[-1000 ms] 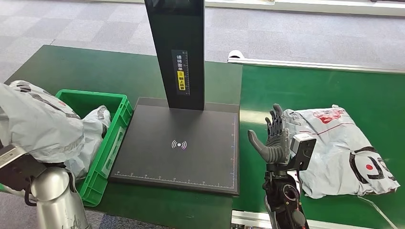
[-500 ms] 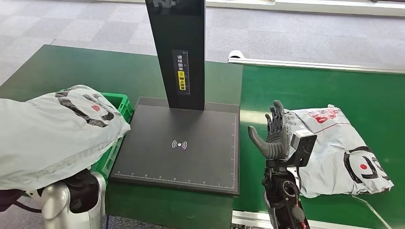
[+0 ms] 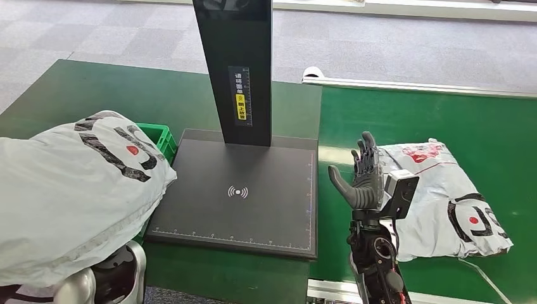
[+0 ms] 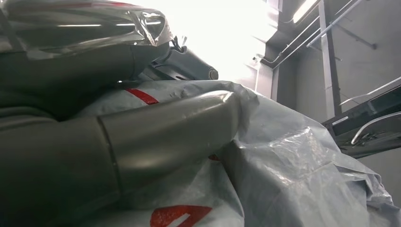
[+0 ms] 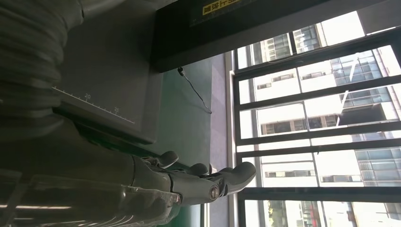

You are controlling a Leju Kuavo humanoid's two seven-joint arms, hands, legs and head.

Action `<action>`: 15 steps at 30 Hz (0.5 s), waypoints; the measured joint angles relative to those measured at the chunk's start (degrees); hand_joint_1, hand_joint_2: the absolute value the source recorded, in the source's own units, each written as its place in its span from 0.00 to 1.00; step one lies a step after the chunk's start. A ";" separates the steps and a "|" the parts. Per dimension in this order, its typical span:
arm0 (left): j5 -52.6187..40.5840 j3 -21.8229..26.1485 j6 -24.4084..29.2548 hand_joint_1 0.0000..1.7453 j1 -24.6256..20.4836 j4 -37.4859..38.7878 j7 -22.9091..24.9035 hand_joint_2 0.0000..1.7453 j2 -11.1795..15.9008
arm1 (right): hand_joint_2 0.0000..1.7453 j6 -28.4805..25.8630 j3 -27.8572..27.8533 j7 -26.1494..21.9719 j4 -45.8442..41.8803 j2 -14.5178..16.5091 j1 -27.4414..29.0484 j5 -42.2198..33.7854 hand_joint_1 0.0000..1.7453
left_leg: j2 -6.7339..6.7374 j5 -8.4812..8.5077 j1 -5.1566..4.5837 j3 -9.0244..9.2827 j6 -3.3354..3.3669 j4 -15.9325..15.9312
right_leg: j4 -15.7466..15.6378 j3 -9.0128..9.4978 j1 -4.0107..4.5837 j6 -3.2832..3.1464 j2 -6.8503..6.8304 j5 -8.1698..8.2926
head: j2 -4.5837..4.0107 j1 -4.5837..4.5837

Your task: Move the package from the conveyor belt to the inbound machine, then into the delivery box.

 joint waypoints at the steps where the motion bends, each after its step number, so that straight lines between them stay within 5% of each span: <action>1: -0.02 -0.09 0.00 1.00 0.05 -0.21 0.00 0.00 0.02 | 1.00 0.00 0.01 0.00 0.02 0.00 -0.04 -0.01 0.00 | 0.00 0.00 0.00 0.00 0.00 0.00 | 0.00 0.00 0.00 0.00 0.00 0.00 | -0.01 0.00; 15: -8.52 1.32 0.05 1.00 0.13 -2.28 0.00 0.00 -0.38 | 1.00 -0.72 0.10 0.07 0.11 0.00 -0.06 -0.19 0.00 | 0.00 0.00 0.00 0.02 0.00 0.00 | 0.00 -0.01 0.00 0.00 0.00 0.00 | 0.00 -0.01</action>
